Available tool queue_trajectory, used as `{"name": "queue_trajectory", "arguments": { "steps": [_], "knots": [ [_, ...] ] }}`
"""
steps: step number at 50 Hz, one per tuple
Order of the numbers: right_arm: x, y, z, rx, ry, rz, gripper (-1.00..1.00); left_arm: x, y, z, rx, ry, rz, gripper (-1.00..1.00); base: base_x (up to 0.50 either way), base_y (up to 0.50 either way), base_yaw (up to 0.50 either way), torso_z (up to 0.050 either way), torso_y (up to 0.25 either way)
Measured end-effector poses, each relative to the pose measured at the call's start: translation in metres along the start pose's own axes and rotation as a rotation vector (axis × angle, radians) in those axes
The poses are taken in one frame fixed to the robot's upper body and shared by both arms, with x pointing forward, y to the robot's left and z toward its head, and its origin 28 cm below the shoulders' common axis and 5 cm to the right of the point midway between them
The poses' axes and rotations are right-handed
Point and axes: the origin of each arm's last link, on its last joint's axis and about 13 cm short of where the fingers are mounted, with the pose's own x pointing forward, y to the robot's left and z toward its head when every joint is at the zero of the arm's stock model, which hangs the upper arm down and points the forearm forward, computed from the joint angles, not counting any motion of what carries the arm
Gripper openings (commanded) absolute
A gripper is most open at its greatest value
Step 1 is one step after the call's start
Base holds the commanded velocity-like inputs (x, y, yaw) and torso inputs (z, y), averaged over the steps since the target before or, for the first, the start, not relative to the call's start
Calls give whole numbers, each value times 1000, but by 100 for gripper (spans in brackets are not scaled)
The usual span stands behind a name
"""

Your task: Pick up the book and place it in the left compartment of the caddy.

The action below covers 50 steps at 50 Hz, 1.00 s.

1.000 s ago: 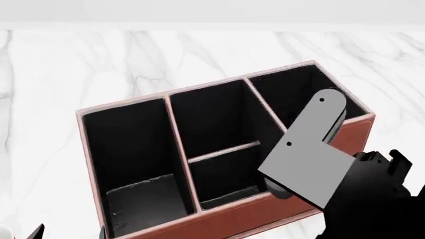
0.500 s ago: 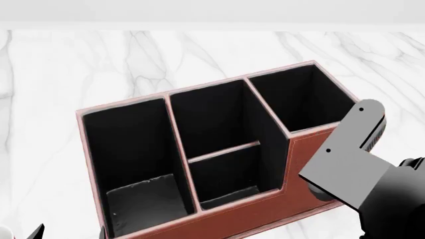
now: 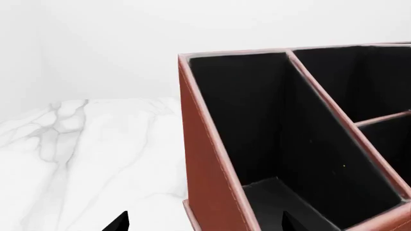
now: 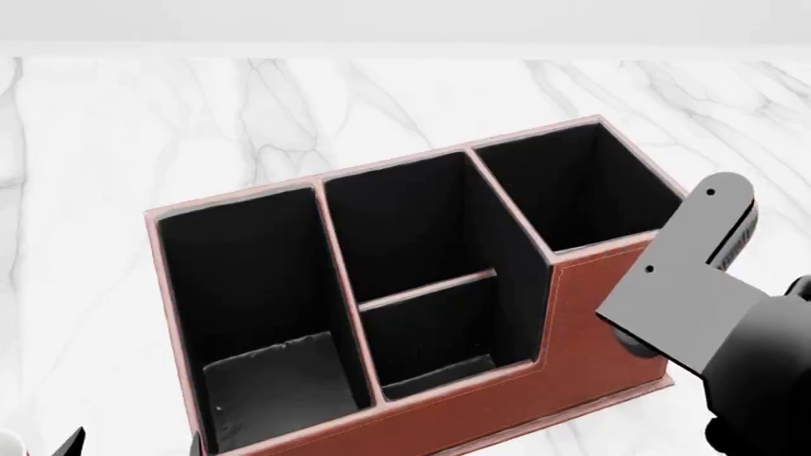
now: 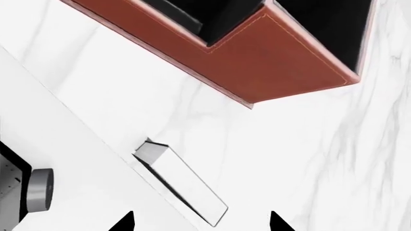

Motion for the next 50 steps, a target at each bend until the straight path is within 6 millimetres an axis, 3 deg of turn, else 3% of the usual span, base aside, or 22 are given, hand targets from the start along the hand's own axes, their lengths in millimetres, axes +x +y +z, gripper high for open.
{"name": "queue_trajectory", "arguments": {
  "steps": [50],
  "knots": [
    [54, 1, -13, 37, 10, 37, 100, 0, 0, 0, 1, -2, 0, 100, 0, 0, 0, 0, 0]
  ]
}}
